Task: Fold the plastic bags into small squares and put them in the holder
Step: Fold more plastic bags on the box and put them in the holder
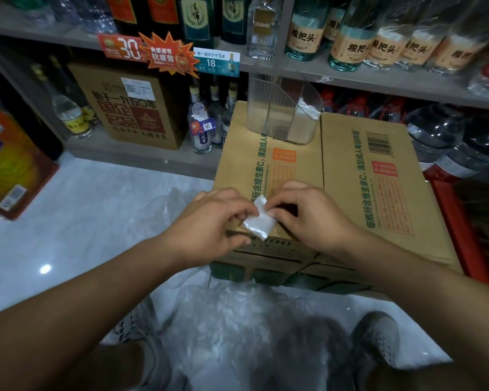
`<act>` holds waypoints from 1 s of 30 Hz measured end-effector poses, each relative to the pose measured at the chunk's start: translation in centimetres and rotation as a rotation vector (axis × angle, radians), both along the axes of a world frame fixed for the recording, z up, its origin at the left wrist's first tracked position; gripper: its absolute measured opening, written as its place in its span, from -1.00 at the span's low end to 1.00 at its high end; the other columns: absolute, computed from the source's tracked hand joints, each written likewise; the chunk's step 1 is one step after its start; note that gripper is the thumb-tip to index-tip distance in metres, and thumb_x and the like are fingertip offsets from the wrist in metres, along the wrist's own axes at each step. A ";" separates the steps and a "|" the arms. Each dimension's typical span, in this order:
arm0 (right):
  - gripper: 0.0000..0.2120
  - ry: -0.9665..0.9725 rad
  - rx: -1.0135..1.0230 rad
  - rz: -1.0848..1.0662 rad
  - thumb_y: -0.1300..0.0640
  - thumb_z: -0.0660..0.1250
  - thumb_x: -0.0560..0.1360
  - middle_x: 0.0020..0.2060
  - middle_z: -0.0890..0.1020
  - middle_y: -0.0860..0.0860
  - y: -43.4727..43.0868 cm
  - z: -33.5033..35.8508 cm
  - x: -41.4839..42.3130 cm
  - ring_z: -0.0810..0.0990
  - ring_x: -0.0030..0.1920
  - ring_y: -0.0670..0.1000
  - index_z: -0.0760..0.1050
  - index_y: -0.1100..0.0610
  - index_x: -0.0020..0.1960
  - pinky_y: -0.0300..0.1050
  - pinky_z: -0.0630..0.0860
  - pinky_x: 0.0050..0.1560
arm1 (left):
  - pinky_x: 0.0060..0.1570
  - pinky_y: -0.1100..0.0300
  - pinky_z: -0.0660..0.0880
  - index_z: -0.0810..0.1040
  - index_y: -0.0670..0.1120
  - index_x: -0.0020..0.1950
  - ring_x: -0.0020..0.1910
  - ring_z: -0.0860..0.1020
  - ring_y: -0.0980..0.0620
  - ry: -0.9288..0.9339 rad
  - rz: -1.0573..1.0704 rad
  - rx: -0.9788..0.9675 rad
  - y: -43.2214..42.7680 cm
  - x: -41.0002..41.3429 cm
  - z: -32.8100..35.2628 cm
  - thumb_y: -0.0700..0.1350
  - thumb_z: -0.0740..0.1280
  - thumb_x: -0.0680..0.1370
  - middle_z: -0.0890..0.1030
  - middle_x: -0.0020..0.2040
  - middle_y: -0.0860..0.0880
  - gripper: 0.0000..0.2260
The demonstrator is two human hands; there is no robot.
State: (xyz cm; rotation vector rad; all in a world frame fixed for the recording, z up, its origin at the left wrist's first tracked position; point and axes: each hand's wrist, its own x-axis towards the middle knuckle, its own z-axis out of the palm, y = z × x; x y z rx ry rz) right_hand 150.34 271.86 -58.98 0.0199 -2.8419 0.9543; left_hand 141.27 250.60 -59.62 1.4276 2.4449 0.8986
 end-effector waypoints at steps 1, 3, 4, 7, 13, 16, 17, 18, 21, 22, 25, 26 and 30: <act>-0.88 -0.002 -0.009 0.013 0.21 0.47 0.51 -0.03 0.65 -0.06 -0.2 0.1 0.2 0.60 0.04 -0.06 0.71 0.11 0.04 0.00 0.54 0.18 | 0.04 0.13 0.30 0.61 0.12 0.16 0.01 0.48 0.18 0.041 0.002 -0.017 -0.1 0.1 0.0 -0.02 0.59 0.40 0.53 -0.02 0.18 -0.63; -0.87 -0.015 -0.012 0.020 0.18 0.46 0.53 0.00 0.63 -0.07 -0.4 0.4 0.5 0.59 0.06 -0.06 0.70 0.10 0.07 0.02 0.53 0.20 | 0.00 0.12 0.28 0.63 0.10 0.13 -0.04 0.47 0.19 0.073 0.009 -0.011 -0.2 0.3 0.0 -0.07 0.57 0.42 0.54 -0.07 0.16 -0.69; -0.85 -0.027 -0.010 0.010 0.13 0.45 0.53 0.02 0.61 -0.08 -0.4 0.6 0.8 0.57 0.08 -0.07 0.69 0.08 0.09 0.03 0.53 0.20 | -0.01 0.09 0.33 0.63 0.09 0.10 -0.08 0.48 0.19 0.069 0.012 0.002 -0.2 0.4 0.1 -0.08 0.55 0.43 0.55 -0.10 0.16 -0.73; -0.64 -0.061 -0.013 0.005 -0.19 0.44 0.44 0.10 0.49 -0.14 -0.7 1.4 1.9 0.54 0.12 -0.09 0.61 -0.01 0.13 0.01 0.56 0.16 | -0.02 0.01 0.48 0.64 0.08 0.03 -0.17 0.51 0.21 0.022 0.020 0.027 0.0 0.4 0.1 -0.01 0.46 0.43 0.56 -0.16 0.15 -0.81; -0.75 0.019 0.194 0.071 0.01 0.47 0.49 0.04 0.50 -0.08 -1.6 1.1 3.1 0.53 0.00 -0.02 0.53 0.03 0.12 0.07 0.58 -0.04 | -0.11 0.02 0.57 0.67 0.05 0.04 -0.20 0.56 0.05 -0.162 0.078 0.128 0.6 0.7 0.0 -0.13 0.48 0.49 0.60 -0.16 0.09 -0.84; -0.89 0.071 0.125 0.025 0.16 0.41 0.53 -0.03 0.52 -0.08 -1.6 1.4 3.1 0.53 -0.06 -0.06 0.57 0.07 0.05 0.00 0.56 -0.06 | -0.10 -0.02 0.57 0.62 0.10 0.09 -0.20 0.56 0.02 -0.247 0.096 0.169 1.2 0.8 0.4 -0.16 0.53 0.48 0.60 -0.18 0.05 -0.74; -0.90 0.072 0.089 -0.002 0.18 0.40 0.53 -0.05 0.53 -0.09 -1.6 1.7 3.1 0.53 -0.08 -0.07 0.57 0.07 0.04 -0.05 0.55 -0.06 | -0.10 -0.02 0.57 0.60 0.13 0.12 -0.20 0.56 0.01 -0.263 0.093 0.172 1.4 0.8 0.6 -0.15 0.55 0.47 0.60 -0.18 0.04 -0.70; -0.91 0.063 0.043 -0.031 0.19 0.40 0.54 -0.06 0.54 -0.09 -1.5 2.0 3.1 0.53 -0.09 -0.10 0.57 0.07 0.03 -0.09 0.53 -0.05 | -0.10 -0.01 0.57 0.59 0.15 0.14 -0.20 0.55 0.01 -0.266 0.091 0.169 1.6 0.8 0.7 -0.15 0.55 0.46 0.60 -0.18 0.03 -0.67; -0.93 0.001 -0.094 -0.100 0.18 0.39 0.55 -0.10 0.59 -0.11 -1.2 3.1 3.4 0.56 -0.10 -0.13 0.58 0.03 0.00 -0.09 0.55 -0.06 | -0.13 0.15 0.56 0.62 0.14 0.11 -0.21 0.55 0.03 -0.293 0.108 0.178 2.4 0.5 1.3 -0.18 0.55 0.47 0.61 -0.19 -0.01 -0.69; -0.93 -0.020 -0.147 -0.113 0.17 0.40 0.55 -0.11 0.61 -0.11 -1.1 3.3 3.5 0.58 -0.10 -0.12 0.58 0.02 0.00 -0.06 0.57 -0.06 | -0.16 0.23 0.53 0.64 0.11 0.08 -0.24 0.54 0.06 -0.305 0.112 0.188 2.8 0.5 1.5 -0.20 0.54 0.47 0.62 -0.19 -0.02 -0.72; -0.89 -0.027 -0.275 -0.129 0.15 0.45 0.52 -0.11 0.65 -0.10 -0.7 3.8 3.5 0.63 -0.11 -0.10 0.58 0.01 0.02 -0.03 0.63 -0.06 | -0.23 0.29 0.46 0.69 0.00 0.01 -0.31 0.46 0.17 -0.354 0.116 0.198 4.0 0.5 2.2 -0.26 0.50 0.49 0.62 -0.23 -0.02 -0.81; -0.89 -0.004 -0.244 -0.123 0.13 0.45 0.52 -0.11 0.65 -0.10 -0.5 3.9 3.4 0.63 -0.10 -0.10 0.58 0.00 0.03 -0.03 0.62 -0.05 | -0.25 0.30 0.45 0.68 0.00 -0.02 -0.32 0.45 0.19 -0.372 0.121 0.207 4.4 0.5 2.3 -0.28 0.48 0.49 0.60 -0.27 0.02 -0.81; -0.94 0.062 -0.026 -0.114 0.08 0.39 0.55 -0.12 0.61 -0.14 0.8 4.9 2.6 0.57 -0.09 -0.14 0.60 0.00 0.02 -0.03 0.56 -0.07 | -0.29 0.40 0.41 0.64 0.05 -0.05 -0.35 0.44 0.22 -0.380 0.128 0.204 6.0 -0.1 2.9 -0.26 0.49 0.50 0.53 -0.31 0.11 -0.80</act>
